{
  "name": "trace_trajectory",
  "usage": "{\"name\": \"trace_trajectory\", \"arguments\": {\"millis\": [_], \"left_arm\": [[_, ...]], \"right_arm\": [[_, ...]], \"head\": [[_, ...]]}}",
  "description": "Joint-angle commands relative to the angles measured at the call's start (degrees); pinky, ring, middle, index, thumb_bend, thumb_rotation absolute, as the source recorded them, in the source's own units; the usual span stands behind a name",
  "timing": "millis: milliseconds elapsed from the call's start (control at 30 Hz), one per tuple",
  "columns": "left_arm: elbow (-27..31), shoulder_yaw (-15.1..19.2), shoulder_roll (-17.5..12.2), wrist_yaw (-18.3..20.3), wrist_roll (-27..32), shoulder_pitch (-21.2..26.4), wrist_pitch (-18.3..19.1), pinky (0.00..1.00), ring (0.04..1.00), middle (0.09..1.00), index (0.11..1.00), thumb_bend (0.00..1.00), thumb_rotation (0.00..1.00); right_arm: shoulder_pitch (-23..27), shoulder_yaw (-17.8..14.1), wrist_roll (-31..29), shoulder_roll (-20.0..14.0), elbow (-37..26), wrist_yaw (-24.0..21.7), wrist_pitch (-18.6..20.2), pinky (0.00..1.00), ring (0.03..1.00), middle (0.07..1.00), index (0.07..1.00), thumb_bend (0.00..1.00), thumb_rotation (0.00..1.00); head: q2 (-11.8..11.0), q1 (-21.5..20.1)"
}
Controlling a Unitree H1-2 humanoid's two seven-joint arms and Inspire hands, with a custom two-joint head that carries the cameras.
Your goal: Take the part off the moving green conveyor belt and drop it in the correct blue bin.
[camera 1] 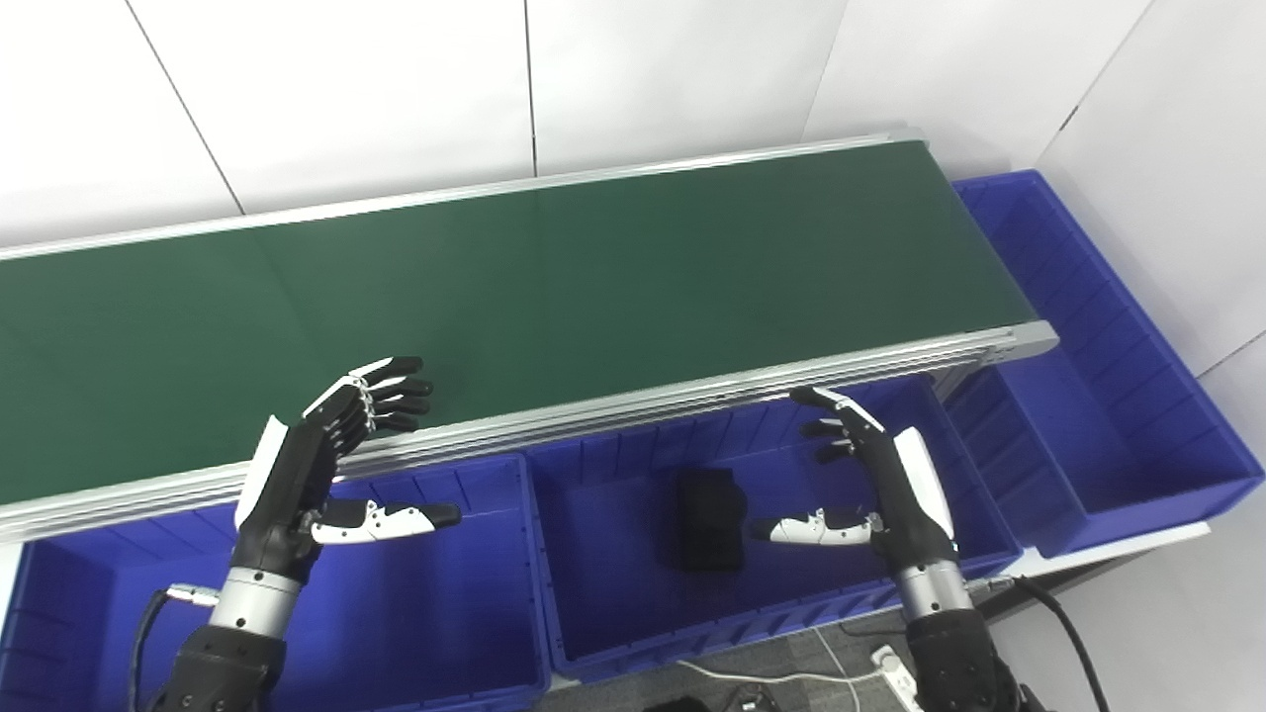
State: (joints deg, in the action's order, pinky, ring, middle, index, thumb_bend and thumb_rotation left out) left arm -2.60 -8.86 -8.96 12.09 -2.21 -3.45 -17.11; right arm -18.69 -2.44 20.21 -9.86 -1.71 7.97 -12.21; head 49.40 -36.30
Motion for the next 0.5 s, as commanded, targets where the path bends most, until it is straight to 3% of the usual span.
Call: {"name": "trace_trajectory", "arguments": {"millis": [0, 67, 267, 467], "left_arm": [[2.0, 0.0, 0.0, 0.1, 0.3, 0.6, -1.0, 0.63, 0.685, 0.725, 0.772, 0.82, 0.00], [2.1, 0.0, -0.1, 0.2, 0.3, 0.5, -1.0, 0.63, 0.685, 0.725, 0.774, 0.82, 0.00], [1.9, 0.0, -0.2, 0.4, 0.5, 0.5, -0.9, 0.63, 0.682, 0.723, 0.775, 0.82, 0.00], [1.3, -0.3, -0.5, 0.5, -0.7, 0.8, -1.2, 0.61, 0.674, 0.721, 0.774, 0.82, 0.00]], "right_arm": [[0.1, 0.1, -0.9, -0.4, -2.9, 0.1, -2.8, 0.59, 0.712, 0.839, 0.788, 1.00, 0.12], [0.0, 0.5, -2.1, 0.2, -5.1, -0.8, -1.9, 0.59, 0.709, 0.839, 0.791, 1.00, 0.13], [0.4, 3.7, -8.4, 1.5, -13.0, -5.3, -0.3, 0.61, 0.726, 0.835, 0.803, 1.00, 0.29], [5.7, 11.6, -11.2, 4.9, -19.8, -11.2, 4.0, 0.63, 0.736, 0.856, 0.806, 1.00, 0.32]], "head": [[0.1, 0.0], [0.0, 0.4], [-0.2, 1.7], [-0.2, 5.0]]}}
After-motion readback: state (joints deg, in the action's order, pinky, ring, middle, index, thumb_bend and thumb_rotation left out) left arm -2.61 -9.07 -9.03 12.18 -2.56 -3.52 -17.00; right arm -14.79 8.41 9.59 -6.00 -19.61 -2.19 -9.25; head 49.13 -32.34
